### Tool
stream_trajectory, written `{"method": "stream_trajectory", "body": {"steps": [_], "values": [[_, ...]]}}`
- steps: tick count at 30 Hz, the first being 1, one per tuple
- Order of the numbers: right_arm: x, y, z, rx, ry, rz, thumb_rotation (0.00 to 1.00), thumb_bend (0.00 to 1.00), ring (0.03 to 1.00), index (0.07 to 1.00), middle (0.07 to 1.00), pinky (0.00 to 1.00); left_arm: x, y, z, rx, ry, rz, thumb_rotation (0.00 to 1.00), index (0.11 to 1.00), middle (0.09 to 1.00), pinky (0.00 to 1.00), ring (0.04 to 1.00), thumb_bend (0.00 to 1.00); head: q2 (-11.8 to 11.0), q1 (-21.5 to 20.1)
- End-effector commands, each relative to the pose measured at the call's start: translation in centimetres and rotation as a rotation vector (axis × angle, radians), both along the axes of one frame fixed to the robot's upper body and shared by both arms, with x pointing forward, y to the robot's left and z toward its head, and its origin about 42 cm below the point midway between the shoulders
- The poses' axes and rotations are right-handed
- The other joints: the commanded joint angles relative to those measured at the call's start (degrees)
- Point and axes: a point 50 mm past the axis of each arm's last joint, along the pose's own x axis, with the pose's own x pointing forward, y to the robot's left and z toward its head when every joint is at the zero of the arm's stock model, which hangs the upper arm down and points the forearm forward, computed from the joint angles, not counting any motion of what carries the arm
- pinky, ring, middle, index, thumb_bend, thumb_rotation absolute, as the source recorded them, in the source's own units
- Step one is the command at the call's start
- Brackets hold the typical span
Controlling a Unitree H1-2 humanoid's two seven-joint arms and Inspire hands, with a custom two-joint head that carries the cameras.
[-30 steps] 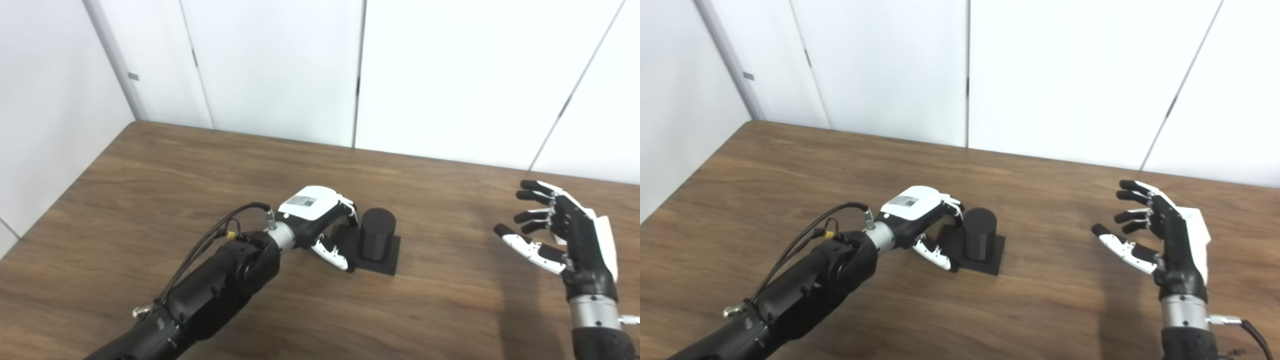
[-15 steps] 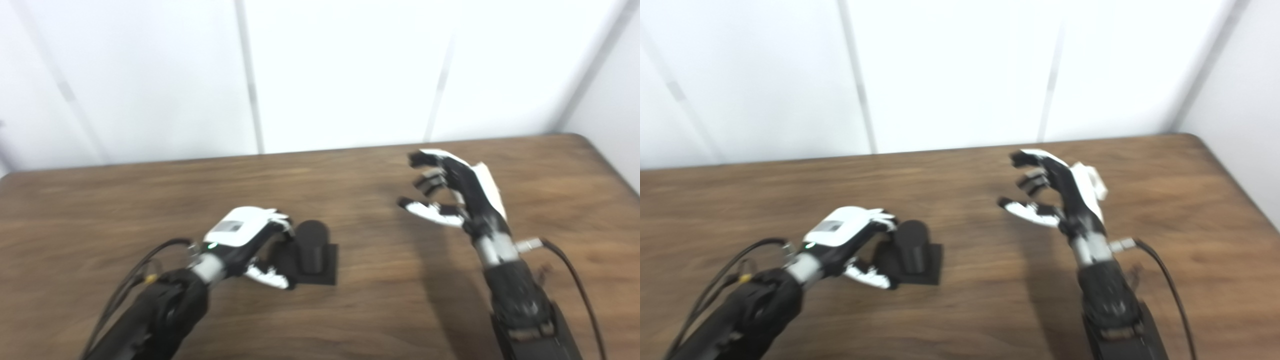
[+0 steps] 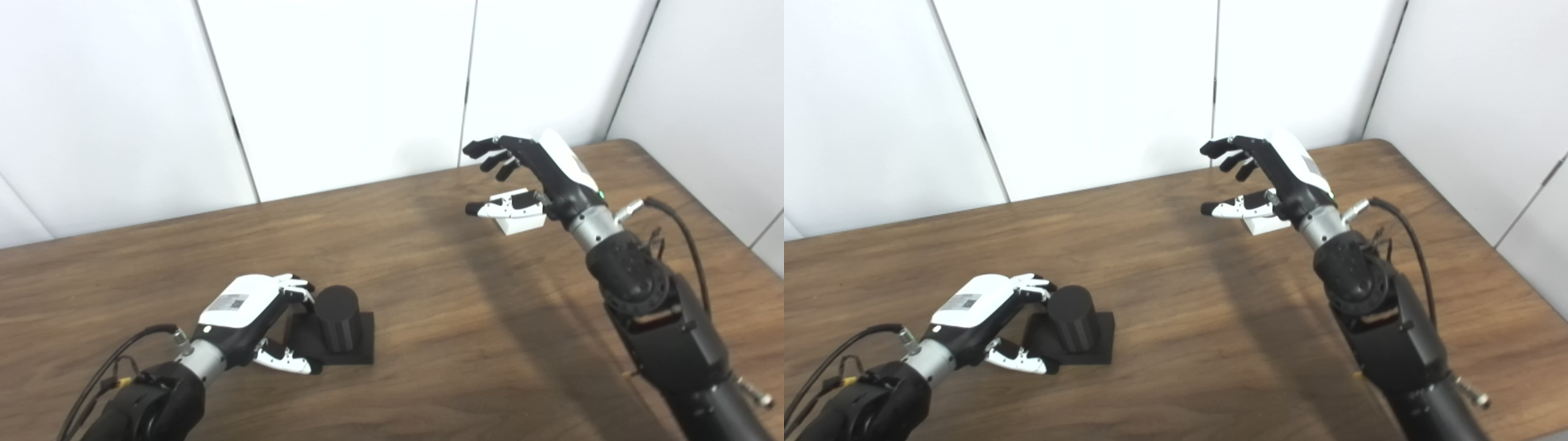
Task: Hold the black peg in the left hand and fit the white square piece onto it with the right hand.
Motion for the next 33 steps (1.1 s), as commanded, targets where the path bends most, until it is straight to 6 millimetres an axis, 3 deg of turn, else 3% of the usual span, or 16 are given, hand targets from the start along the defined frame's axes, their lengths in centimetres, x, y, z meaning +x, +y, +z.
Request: {"method": "stream_trajectory", "body": {"steps": [1,6,13,19,23,26,29,33], "values": [[1.0,-0.9,3.0,-0.079,-0.064,-0.032,0.10,0.61,0.716,0.716,0.759,0.59,-2.8,1.9,-5.0,0.131,0.181,-0.038,0.06,0.490,0.857,0.78,0.910,0.52,-0.2,-0.4],[2.8,-3.3,4.0,-0.244,-0.003,-0.102,0.10,0.62,0.701,0.721,0.767,0.55,-3.0,2.3,-5.0,0.127,0.190,-0.026,0.06,0.490,0.859,0.80,0.912,0.52,-0.5,-1.6],[4.9,-5.6,4.5,-0.299,0.164,-0.088,0.16,0.66,0.787,0.785,0.838,0.63,-2.9,2.9,-5.2,0.119,0.181,-0.026,0.06,0.490,0.855,0.78,0.902,0.52,-1.0,-2.3],[6.3,-6.5,5.0,-0.370,0.320,-0.071,0.27,0.69,0.863,0.846,0.889,0.70,-3.0,3.1,-5.3,0.110,0.184,-0.023,0.06,0.489,0.853,0.79,0.904,0.52,-0.9,-2.1],[7.2,-6.8,5.5,-0.367,0.464,-0.060,0.32,0.78,0.953,0.903,0.947,0.80,-3.1,3.0,-5.3,0.113,0.192,-0.021,0.06,0.489,0.857,0.79,0.904,0.52,-0.9,-2.1],[8.0,-6.8,5.9,-0.385,0.587,-0.057,0.33,0.91,0.996,0.973,0.995,0.86,-3.2,3.0,-5.2,0.106,0.199,-0.018,0.06,0.490,0.860,0.80,0.908,0.52,-0.9,-1.8],[8.6,-6.5,6.0,-0.424,0.628,-0.061,0.32,0.99,0.996,0.978,1.000,0.82,-3.2,2.9,-5.2,0.101,0.199,-0.016,0.06,0.490,0.859,0.79,0.905,0.52,-0.8,-1.6],[9.2,-6.3,5.7,-0.451,0.639,-0.075,0.29,0.99,0.997,0.973,1.000,0.80,-3.2,2.8,-5.2,0.107,0.199,-0.017,0.06,0.490,0.857,0.78,0.905,0.52,-0.7,-1.4]]}}
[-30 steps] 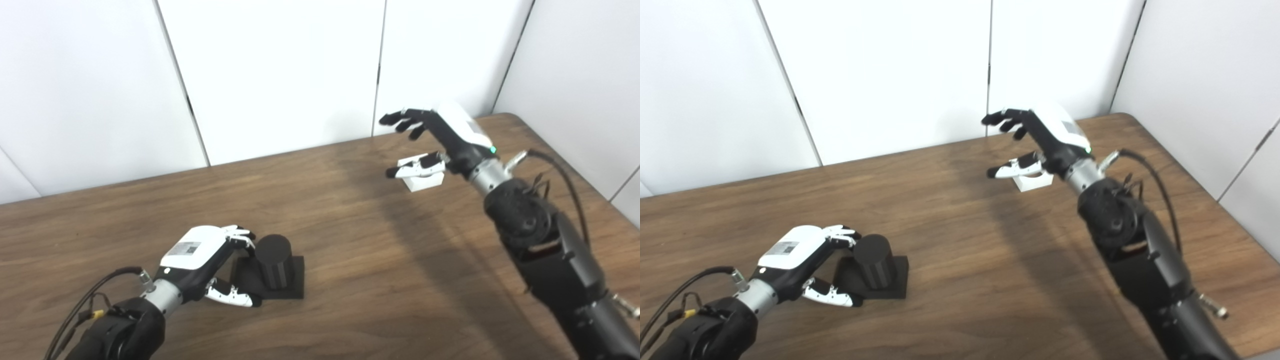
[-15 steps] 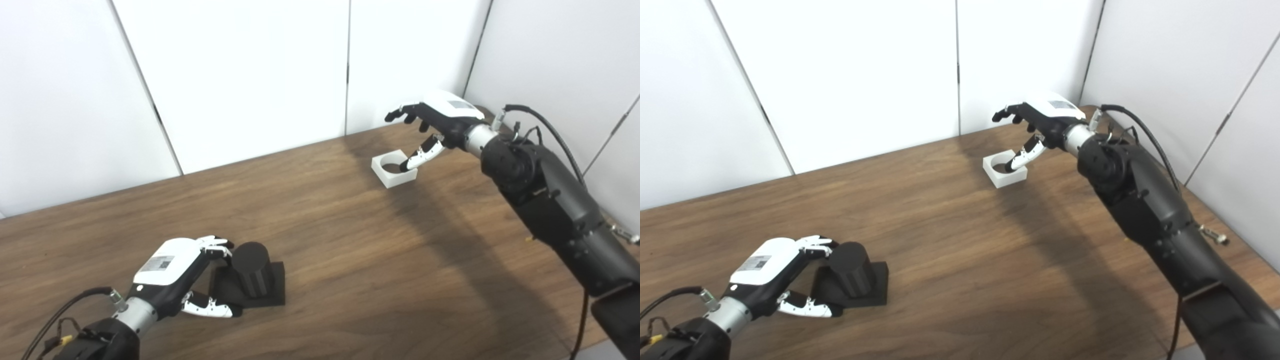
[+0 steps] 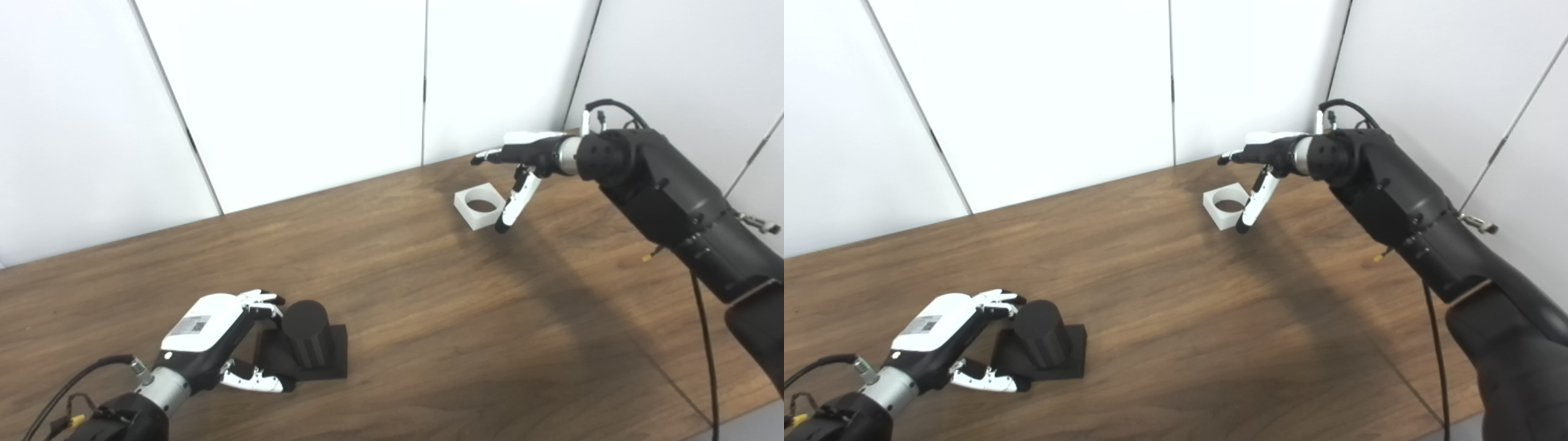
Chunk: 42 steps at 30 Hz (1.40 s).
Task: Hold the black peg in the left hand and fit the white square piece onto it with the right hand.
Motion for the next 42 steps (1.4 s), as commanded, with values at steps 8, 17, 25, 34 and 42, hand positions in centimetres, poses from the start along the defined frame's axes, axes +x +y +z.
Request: {"method": "stream_trajectory", "body": {"steps": [8,17,25,34,42], "values": [[1.5,-0.3,2.3,-0.048,-0.077,-0.022,0.31,1.00,0.991,0.973,1.000,0.83,-3.3,1.1,-4.6,0.142,0.208,-0.026,0.06,0.490,0.864,0.79,0.912,0.52,0.3,0.2],[2.5,-0.1,0.3,-0.033,-0.089,-0.028,0.28,0.97,0.983,0.976,1.000,0.86,-3.4,1.2,-4.7,0.142,0.205,-0.024,0.06,0.490,0.865,0.78,0.912,0.52,0.5,1.3],[3.2,0.7,-1.6,0.016,-0.128,-0.035,0.21,0.90,0.952,0.962,0.982,0.83,-3.6,1.1,-4.8,0.132,0.213,-0.007,0.06,0.490,0.864,0.79,0.912,0.52,0.6,1.9],[3.5,1.4,-3.4,0.018,-0.136,-0.032,0.19,0.86,0.949,0.954,0.972,0.85,-3.7,1.0,-4.9,0.133,0.206,-0.010,0.06,0.490,0.864,0.78,0.911,0.52,0.6,2.6],[4.2,1.4,-4.2,-0.032,-0.160,-0.019,0.14,0.74,0.918,0.854,0.937,0.80,-3.9,1.0,-5.0,0.114,0.201,-0.008,0.06,0.490,0.858,0.77,0.904,0.52,1.0,2.7]]}}
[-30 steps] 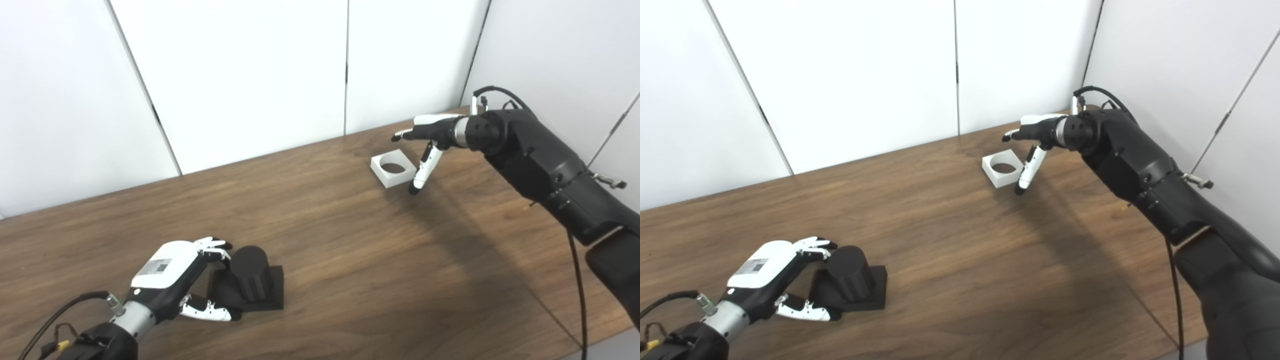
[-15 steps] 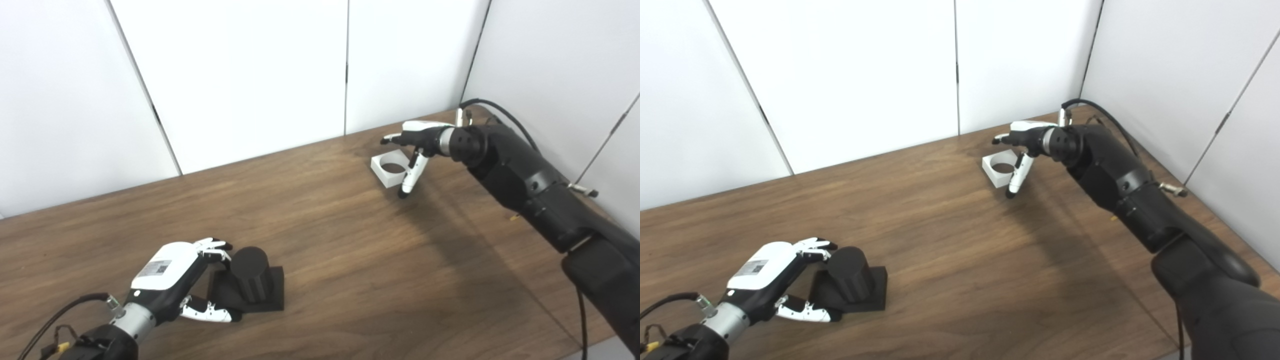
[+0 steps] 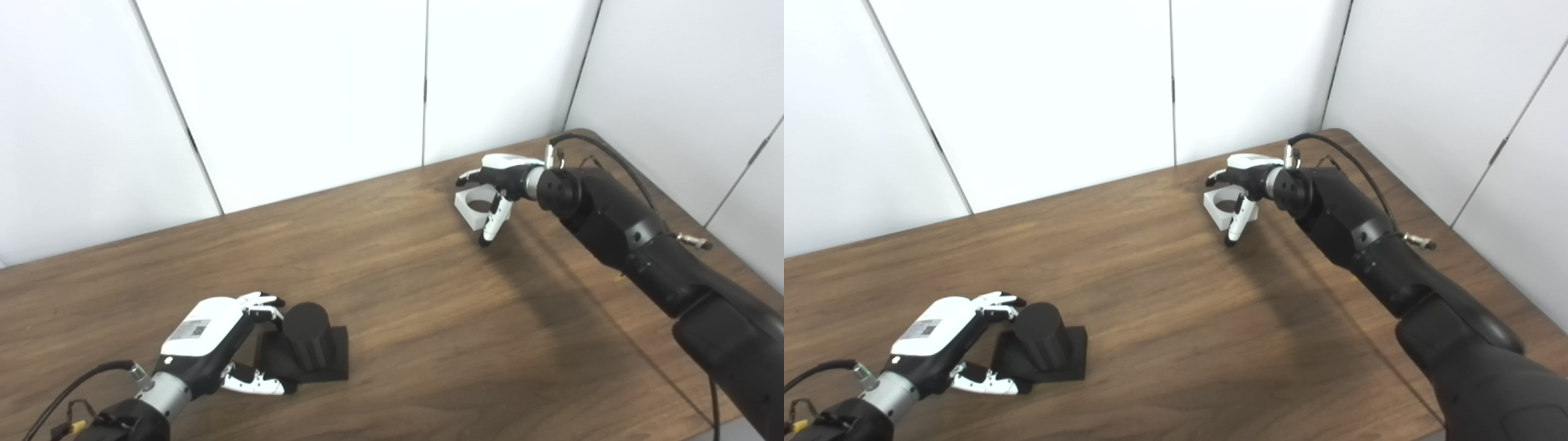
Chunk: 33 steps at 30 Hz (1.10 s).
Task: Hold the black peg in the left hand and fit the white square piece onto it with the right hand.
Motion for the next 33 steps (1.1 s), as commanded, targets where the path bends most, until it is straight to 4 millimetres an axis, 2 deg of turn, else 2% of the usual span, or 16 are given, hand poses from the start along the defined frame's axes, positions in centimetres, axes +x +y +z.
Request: {"method": "stream_trajectory", "body": {"steps": [1,8,22,27,33], "values": [[1.2,-0.1,2.8,-0.029,-0.078,0.009,0.14,0.74,0.918,0.838,0.935,0.80,-3.2,1.1,-4.8,0.115,0.200,-0.028,0.06,0.490,0.858,0.77,0.904,0.52,0.0,0.0],[1.5,-0.5,2.6,-0.060,-0.064,0.013,0.14,0.74,0.914,0.783,0.921,0.81,-3.3,1.3,-4.7,0.125,0.202,-0.028,0.06,0.490,0.859,0.77,0.909,0.52,0.5,0.2],[1.2,-1.4,3.3,-0.096,-0.034,-0.006,0.16,0.75,0.909,0.810,0.925,0.80,-3.6,1.5,-4.7,0.115,0.210,-0.031,0.06,0.490,0.854,0.76,0.906,0.52,1.0,0.2],[1.2,-1.8,3.3,-0.094,-0.028,-0.017,0.15,0.75,0.924,0.822,0.930,0.82,-3.6,1.5,-4.6,0.114,0.215,-0.029,0.06,0.490,0.856,0.77,0.909,0.52,1.3,0.3],[1.0,-2.1,3.4,-0.108,-0.028,-0.018,0.14,0.77,0.916,0.819,0.924,0.80,-3.7,1.6,-4.4,0.106,0.212,-0.027,0.06,0.490,0.856,0.77,0.909,0.52,1.6,0.2]]}}
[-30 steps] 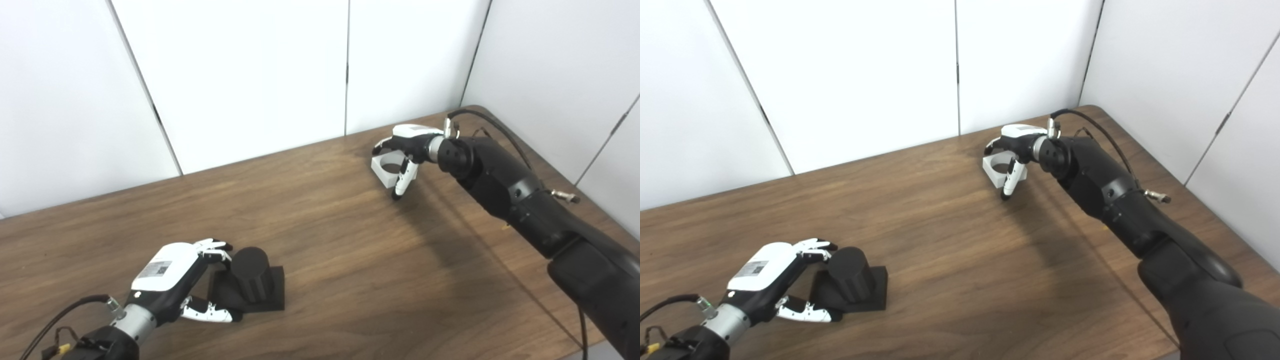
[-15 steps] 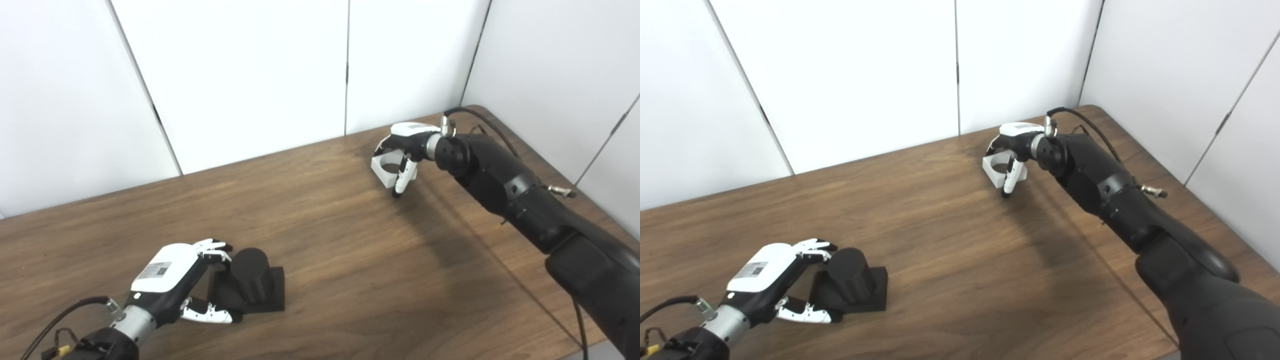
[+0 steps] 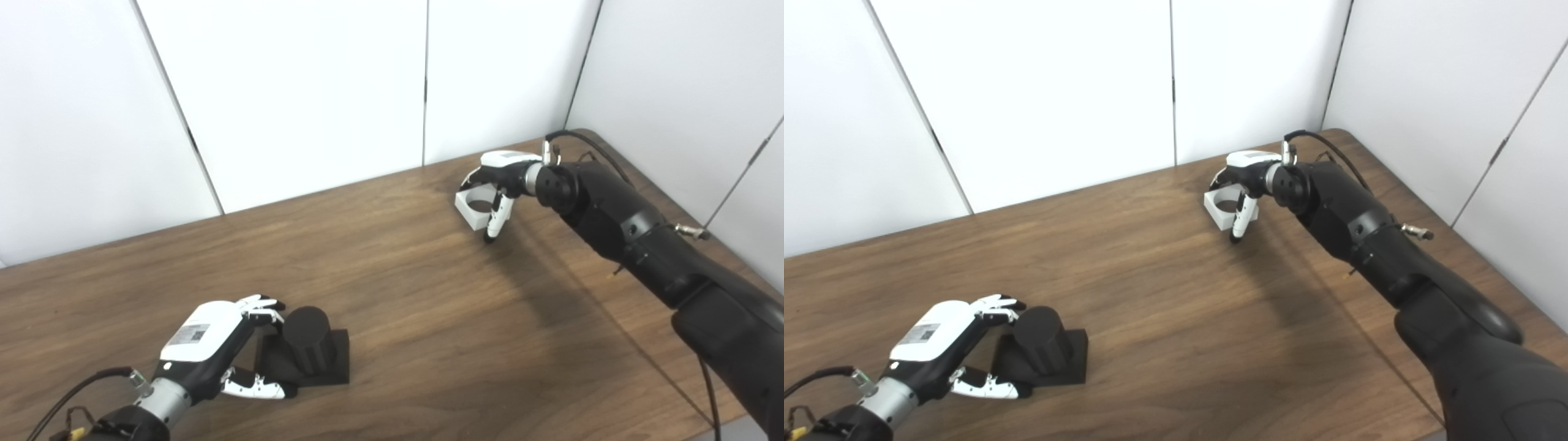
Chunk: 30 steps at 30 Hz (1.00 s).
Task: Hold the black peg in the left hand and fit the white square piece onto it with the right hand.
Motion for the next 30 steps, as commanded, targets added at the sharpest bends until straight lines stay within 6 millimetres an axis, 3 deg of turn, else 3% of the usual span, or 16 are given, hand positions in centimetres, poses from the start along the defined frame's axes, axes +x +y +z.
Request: {"method": "stream_trajectory", "body": {"steps": [1,13,23,30], "values": [[0.52,-1.78,3.05,-0.059,-0.056,-0.025,0.13,0.77,0.923,0.824,0.930,0.81,-2.92,1.53,-4.31,0.120,0.211,-0.028,0.06,0.490,0.854,0.77,0.908,0.52,0.1,0.0],[0.52,-2.29,3.34,-0.060,-0.054,-0.039,0.13,0.76,0.932,0.829,0.936,0.84,-2.88,1.40,-4.13,0.114,0.209,-0.026,0.06,0.490,0.856,0.77,0.911,0.52,0.5,0.1],[0.50,-2.52,3.32,-0.082,-0.052,-0.027,0.14,0.77,0.909,0.817,0.925,0.80,-2.91,1.36,-4.08,0.109,0.214,-0.026,0.06,0.490,0.857,0.77,0.916,0.52,0.7,0.2],[0.30,-2.49,2.64,-0.057,-0.064,-0.011,0.13,0.75,0.897,0.697,0.893,0.79,-2.93,1.37,-4.07,0.113,0.208,-0.029,0.06,0.490,0.855,0.76,0.911,0.52,1.0,0.5]]}}
